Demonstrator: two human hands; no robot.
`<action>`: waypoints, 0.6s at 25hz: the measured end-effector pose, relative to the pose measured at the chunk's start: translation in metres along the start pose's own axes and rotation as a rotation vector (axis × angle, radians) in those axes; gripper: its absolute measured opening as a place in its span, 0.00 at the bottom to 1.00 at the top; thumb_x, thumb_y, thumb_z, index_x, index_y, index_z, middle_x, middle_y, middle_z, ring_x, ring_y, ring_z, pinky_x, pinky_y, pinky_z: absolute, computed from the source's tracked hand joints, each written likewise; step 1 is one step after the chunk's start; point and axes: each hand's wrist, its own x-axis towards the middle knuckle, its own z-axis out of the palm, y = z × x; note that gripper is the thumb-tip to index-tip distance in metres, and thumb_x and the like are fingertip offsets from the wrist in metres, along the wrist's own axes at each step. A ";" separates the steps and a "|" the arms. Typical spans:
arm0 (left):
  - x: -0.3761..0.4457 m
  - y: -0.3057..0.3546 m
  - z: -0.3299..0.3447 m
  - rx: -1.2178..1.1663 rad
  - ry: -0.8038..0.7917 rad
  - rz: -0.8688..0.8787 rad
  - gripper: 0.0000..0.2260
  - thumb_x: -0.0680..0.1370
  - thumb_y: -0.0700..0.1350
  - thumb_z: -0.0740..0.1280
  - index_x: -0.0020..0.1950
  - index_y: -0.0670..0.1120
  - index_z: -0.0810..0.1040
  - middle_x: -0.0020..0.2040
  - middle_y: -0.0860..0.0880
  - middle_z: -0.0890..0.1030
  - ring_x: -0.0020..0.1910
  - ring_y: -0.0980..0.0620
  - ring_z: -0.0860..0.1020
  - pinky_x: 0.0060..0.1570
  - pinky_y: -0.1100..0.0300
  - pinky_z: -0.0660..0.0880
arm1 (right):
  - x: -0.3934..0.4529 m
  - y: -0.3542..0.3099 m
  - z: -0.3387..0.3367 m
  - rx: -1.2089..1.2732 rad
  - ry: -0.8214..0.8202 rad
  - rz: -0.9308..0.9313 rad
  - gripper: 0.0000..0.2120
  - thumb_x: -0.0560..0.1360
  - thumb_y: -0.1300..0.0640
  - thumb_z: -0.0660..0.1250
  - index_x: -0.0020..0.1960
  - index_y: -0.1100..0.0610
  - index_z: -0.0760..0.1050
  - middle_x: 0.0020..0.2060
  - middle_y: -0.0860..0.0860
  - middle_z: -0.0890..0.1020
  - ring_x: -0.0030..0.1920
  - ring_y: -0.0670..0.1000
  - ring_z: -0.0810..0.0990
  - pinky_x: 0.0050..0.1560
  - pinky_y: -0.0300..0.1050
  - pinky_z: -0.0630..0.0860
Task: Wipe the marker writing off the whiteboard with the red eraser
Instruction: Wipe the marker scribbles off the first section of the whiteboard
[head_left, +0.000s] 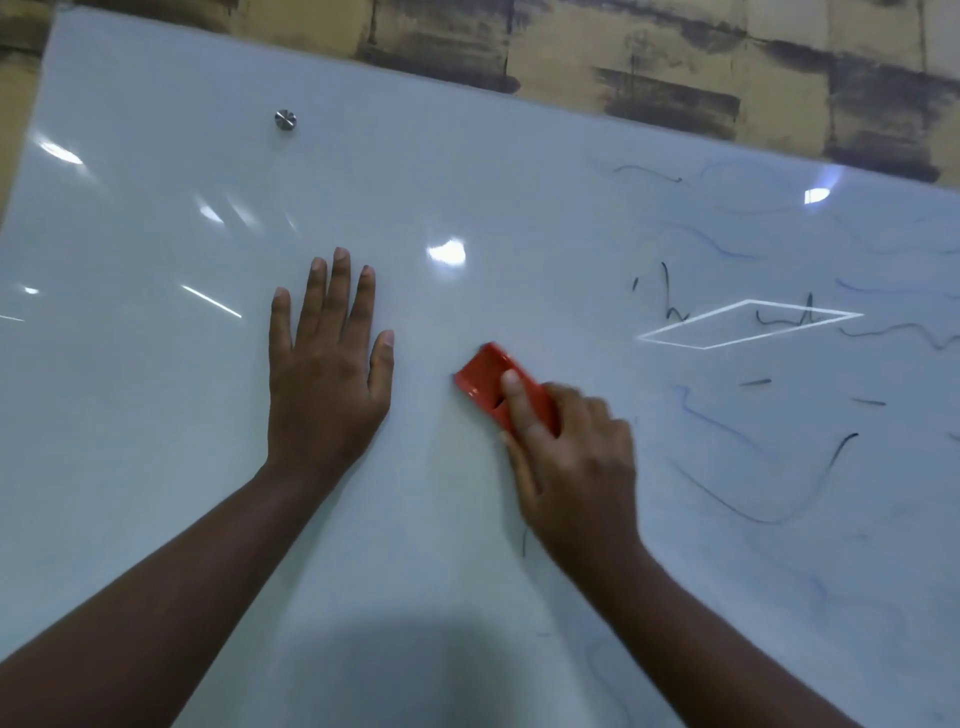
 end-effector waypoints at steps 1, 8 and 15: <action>-0.003 0.000 -0.001 -0.003 -0.010 -0.002 0.27 0.88 0.51 0.53 0.86 0.43 0.57 0.87 0.43 0.55 0.86 0.44 0.53 0.84 0.39 0.50 | -0.014 -0.012 0.000 0.024 -0.017 -0.064 0.23 0.80 0.52 0.68 0.75 0.54 0.75 0.56 0.60 0.81 0.48 0.62 0.78 0.44 0.52 0.70; -0.035 -0.003 -0.008 -0.029 -0.034 0.043 0.27 0.88 0.50 0.54 0.86 0.43 0.58 0.87 0.43 0.55 0.86 0.44 0.53 0.84 0.40 0.50 | -0.021 0.008 -0.013 0.007 -0.050 -0.166 0.27 0.76 0.57 0.73 0.74 0.49 0.75 0.59 0.58 0.82 0.49 0.62 0.80 0.44 0.53 0.74; -0.060 0.001 -0.012 -0.013 -0.048 0.018 0.26 0.89 0.50 0.53 0.86 0.43 0.57 0.87 0.42 0.55 0.86 0.44 0.52 0.84 0.41 0.48 | -0.036 0.080 -0.036 0.043 -0.093 0.176 0.30 0.79 0.56 0.73 0.79 0.50 0.69 0.60 0.56 0.80 0.52 0.59 0.77 0.51 0.60 0.78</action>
